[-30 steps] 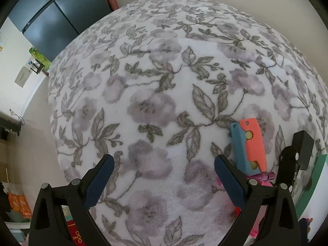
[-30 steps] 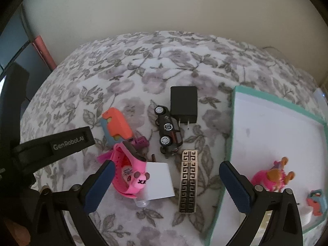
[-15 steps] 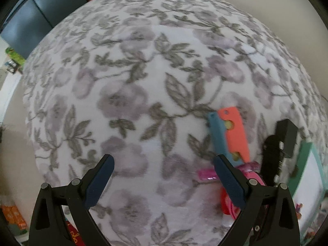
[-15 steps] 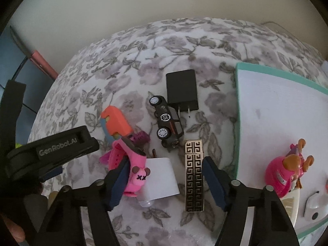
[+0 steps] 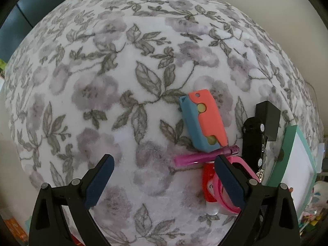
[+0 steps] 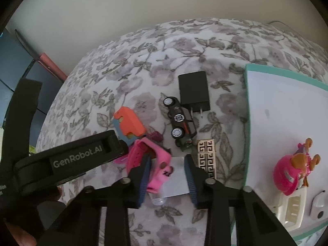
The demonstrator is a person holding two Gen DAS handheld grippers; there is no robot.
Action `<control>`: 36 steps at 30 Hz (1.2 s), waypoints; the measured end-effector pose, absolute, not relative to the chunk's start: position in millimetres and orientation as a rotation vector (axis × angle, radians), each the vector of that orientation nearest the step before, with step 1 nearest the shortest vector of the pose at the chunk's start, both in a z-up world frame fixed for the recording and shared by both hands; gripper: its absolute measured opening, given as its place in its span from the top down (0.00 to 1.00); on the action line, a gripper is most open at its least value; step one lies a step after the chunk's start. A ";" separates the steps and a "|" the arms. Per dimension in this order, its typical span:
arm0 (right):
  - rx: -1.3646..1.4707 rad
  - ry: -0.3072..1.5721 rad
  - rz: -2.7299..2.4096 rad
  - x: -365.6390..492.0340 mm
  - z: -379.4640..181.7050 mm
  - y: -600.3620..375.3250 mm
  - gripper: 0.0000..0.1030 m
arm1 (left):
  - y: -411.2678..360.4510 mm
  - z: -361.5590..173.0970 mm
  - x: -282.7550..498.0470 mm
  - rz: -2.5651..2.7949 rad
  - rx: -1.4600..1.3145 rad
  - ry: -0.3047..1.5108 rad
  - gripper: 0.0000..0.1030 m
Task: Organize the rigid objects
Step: 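Close the right tool on the pink watch, then grasp the pink lighter with the left tool while the right tool holds the pink watch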
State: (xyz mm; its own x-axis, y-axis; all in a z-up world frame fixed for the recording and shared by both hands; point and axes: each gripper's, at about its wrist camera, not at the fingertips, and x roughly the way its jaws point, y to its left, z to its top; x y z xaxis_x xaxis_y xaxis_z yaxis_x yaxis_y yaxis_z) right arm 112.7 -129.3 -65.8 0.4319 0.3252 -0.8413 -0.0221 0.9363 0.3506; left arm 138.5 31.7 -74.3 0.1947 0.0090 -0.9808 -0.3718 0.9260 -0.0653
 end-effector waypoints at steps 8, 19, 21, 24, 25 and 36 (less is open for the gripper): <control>0.380 1.093 0.223 112.4 -65.9 -136.5 0.80 | 49.2 -90.2 141.3 0.283 -0.340 1.378 0.05; 0.433 1.093 0.184 111.5 -65.7 -157.0 0.80 | 40.0 -103.3 160.3 0.194 -0.370 1.336 0.05; 0.429 1.091 0.181 111.0 -64.6 -158.2 0.80 | 35.7 -104.4 162.7 0.177 -0.363 1.330 0.05; 0.425 1.089 0.170 110.6 -62.7 -161.3 0.80 | 29.4 -105.8 166.5 0.160 -0.360 1.327 0.05; 0.429 1.090 0.165 110.6 -62.3 -162.5 0.80 | 28.2 -106.7 167.6 0.158 -0.359 1.328 0.05; 0.397 1.061 0.111 106.1 -47.6 -174.2 0.80 | -0.8 -106.3 180.6 0.137 -0.330 1.323 0.05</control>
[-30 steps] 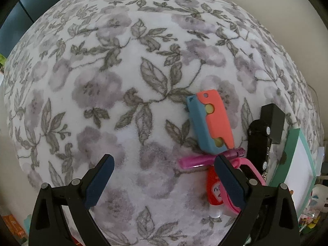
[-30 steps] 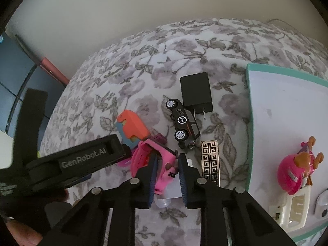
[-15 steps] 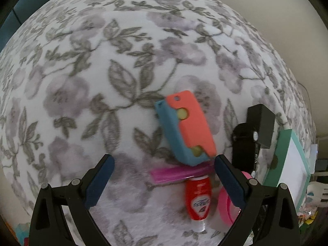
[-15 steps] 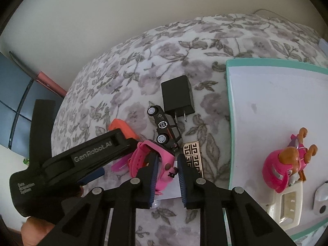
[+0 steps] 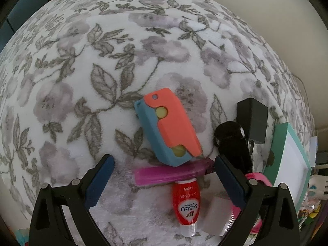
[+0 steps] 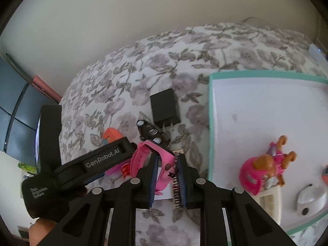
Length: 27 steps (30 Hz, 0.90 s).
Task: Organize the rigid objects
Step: 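Grasp the pink lighter with the left tool while the right tool holds the pink watch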
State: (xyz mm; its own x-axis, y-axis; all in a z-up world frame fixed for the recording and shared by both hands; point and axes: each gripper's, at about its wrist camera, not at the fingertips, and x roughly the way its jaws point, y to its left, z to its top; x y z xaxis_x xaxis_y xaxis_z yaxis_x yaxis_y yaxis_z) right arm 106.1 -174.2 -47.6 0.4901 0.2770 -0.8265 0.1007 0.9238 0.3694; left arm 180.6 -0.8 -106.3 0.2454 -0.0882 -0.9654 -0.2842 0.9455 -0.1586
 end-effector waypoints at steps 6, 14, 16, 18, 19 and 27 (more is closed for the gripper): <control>0.410 1.069 0.090 105.4 -48.8 -183.2 0.80 | -26.2 -111.7 184.2 0.151 -0.250 1.332 0.03; 0.421 1.071 0.089 104.5 -49.2 -186.5 0.80 | -49.9 -116.6 183.4 0.156 -0.198 1.346 0.03; 0.425 1.072 0.090 104.1 -49.2 -187.6 0.80 | -52.7 -116.7 182.7 0.157 -0.200 1.351 0.04; 0.431 1.073 0.090 103.7 -49.3 -188.7 0.80 | -56.2 -115.5 182.0 0.162 -0.194 1.351 0.12; 0.434 1.073 0.090 103.7 -49.3 -188.9 0.80 | -54.0 -112.5 179.3 0.166 -0.187 1.349 0.15; 0.447 1.079 0.087 103.4 -49.8 -190.5 0.80 | -57.8 -101.8 178.2 0.167 -0.173 1.333 0.43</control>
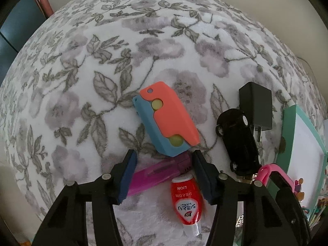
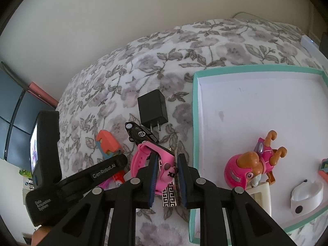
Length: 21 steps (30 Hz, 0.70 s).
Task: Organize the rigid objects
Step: 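Grasp the pink lighter with the left tool while the right tool holds the pink watch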
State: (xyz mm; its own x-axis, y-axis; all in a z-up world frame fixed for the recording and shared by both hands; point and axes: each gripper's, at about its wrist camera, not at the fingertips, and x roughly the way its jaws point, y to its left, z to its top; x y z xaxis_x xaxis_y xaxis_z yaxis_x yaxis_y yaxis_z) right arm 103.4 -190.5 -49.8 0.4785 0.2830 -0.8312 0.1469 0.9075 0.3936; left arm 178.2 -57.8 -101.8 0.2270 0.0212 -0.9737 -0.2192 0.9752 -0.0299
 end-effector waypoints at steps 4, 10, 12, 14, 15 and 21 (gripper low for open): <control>0.447 1.079 0.086 103.3 -49.8 -190.6 0.80 | -49.1 -99.2 177.9 0.127 -0.217 1.348 0.36; 0.462 1.089 0.087 103.1 -51.7 -192.4 0.80 | -35.8 -102.9 177.3 0.196 -0.174 1.381 0.08; 0.467 1.088 0.091 103.4 -51.1 -192.4 0.80 | -28.4 -106.2 173.8 0.224 -0.172 1.400 0.06; 0.472 1.087 0.096 103.7 -50.3 -192.2 0.80 | -21.5 -109.8 170.2 0.247 -0.173 1.420 0.06; 0.477 1.086 0.099 103.7 -50.2 -192.1 0.80 | -15.6 -111.2 167.4 0.250 -0.177 1.426 0.05; 0.506 1.082 0.121 102.8 -49.1 -193.1 0.80 | 7.2 -109.6 152.9 0.258 -0.216 1.440 0.05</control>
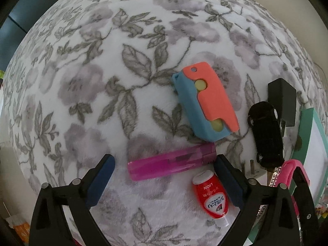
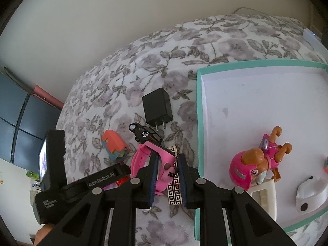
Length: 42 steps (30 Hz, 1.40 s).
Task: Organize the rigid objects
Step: 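Grasp the pink lighter with the left tool while the right tool holds the pink watch, then carry the watch and lighter into the teal tray and open both tools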
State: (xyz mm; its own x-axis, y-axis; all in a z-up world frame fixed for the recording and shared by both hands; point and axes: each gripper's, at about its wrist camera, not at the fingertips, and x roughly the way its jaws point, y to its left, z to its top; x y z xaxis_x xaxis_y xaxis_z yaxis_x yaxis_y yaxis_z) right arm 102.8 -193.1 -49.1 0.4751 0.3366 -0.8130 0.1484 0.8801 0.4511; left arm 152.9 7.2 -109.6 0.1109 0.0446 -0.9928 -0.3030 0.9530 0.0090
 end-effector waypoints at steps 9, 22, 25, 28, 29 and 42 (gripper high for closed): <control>0.536 1.075 0.137 101.4 -47.3 -199.5 0.80 | -0.9 -110.3 135.6 0.294 -0.248 1.431 0.06; 0.528 1.091 0.132 102.0 -51.3 -197.8 0.80 | -7.7 -109.0 137.1 0.275 -0.209 1.397 0.20; 0.525 1.096 0.130 102.1 -52.8 -197.9 0.80 | -8.3 -107.7 138.4 0.275 -0.211 1.398 0.20; 0.522 1.101 0.130 102.7 -54.2 -196.9 0.80 | -8.6 -107.5 139.0 0.276 -0.209 1.399 0.20; 0.520 1.102 0.130 102.6 -54.5 -196.7 0.80 | -6.3 -105.7 139.5 0.275 -0.211 1.400 0.20; 0.507 0.945 0.088 87.1 -0.2 -221.3 0.80 | -21.3 -16.9 136.0 0.139 -0.256 1.169 0.20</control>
State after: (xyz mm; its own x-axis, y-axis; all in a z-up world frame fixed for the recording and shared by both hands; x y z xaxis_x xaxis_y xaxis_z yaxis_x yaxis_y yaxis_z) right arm 87.1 -221.3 -0.2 0.5913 0.2895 -0.7527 0.1451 0.8799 0.4524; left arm 136.0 -21.3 -16.9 0.3872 -0.0250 -0.9217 -0.2401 0.9624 -0.1269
